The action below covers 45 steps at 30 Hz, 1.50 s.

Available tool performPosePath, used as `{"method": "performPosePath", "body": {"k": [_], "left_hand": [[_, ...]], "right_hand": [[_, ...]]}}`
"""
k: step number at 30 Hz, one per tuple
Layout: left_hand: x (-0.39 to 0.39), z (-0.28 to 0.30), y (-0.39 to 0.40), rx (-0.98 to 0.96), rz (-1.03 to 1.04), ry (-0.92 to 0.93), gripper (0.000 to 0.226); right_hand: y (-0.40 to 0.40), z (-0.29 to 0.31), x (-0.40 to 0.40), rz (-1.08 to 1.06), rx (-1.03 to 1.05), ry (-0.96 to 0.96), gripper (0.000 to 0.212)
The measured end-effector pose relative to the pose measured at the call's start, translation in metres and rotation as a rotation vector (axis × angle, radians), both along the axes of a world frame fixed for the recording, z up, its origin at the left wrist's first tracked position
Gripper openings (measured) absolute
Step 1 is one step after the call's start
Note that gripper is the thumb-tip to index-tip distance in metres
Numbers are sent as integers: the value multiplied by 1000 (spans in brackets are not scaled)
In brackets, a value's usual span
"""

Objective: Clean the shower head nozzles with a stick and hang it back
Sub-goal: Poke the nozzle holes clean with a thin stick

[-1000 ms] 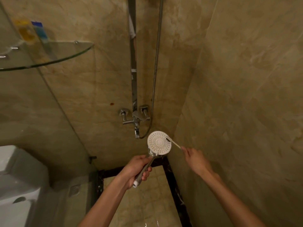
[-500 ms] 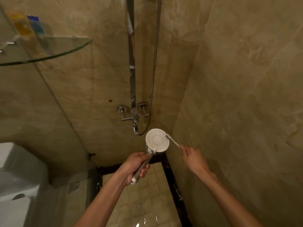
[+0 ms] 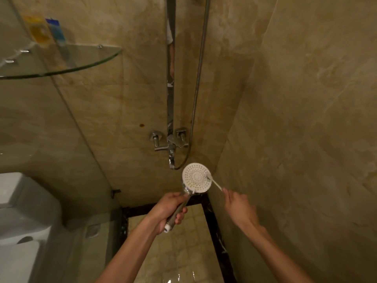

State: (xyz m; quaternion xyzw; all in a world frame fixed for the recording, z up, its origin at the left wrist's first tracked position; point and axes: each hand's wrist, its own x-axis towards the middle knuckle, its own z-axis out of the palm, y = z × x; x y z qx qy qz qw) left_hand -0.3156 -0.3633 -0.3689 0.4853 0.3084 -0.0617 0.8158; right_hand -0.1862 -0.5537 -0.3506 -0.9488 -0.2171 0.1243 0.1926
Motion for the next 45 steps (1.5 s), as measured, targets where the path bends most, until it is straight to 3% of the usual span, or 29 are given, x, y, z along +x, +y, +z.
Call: {"method": "performPosePath", "body": {"k": [5,14,20,23,27,33,40,45], "left_hand": [[-8,-2,4,15,24,22,32],[-13,5,2,-78,-2,-43,21],[-9,7,15,-60,14,-69,22],[-9,2,13,-44,12,-54,29],[-5,1,8,-41,5,-50,41],[-2,6,8,-25,2,-43,22],[-2,4,4,-15,4,-43,34],[-1,5,7,-12,-8,-34,26]], "right_hand": [[-5,-14,-34,149,-35,-58,50],[-5,-21,4,-31,-118,19,56],[-11,-14,11,-122,88,99,48],[-3,3,10,-49,211,106,45],[5,13,-3,9,50,43,46],[6,-1,-34,93,-26,10,52],[7,9,10,-86,-17,-60,53],[9,3,-6,-104,42,-3,52]]}}
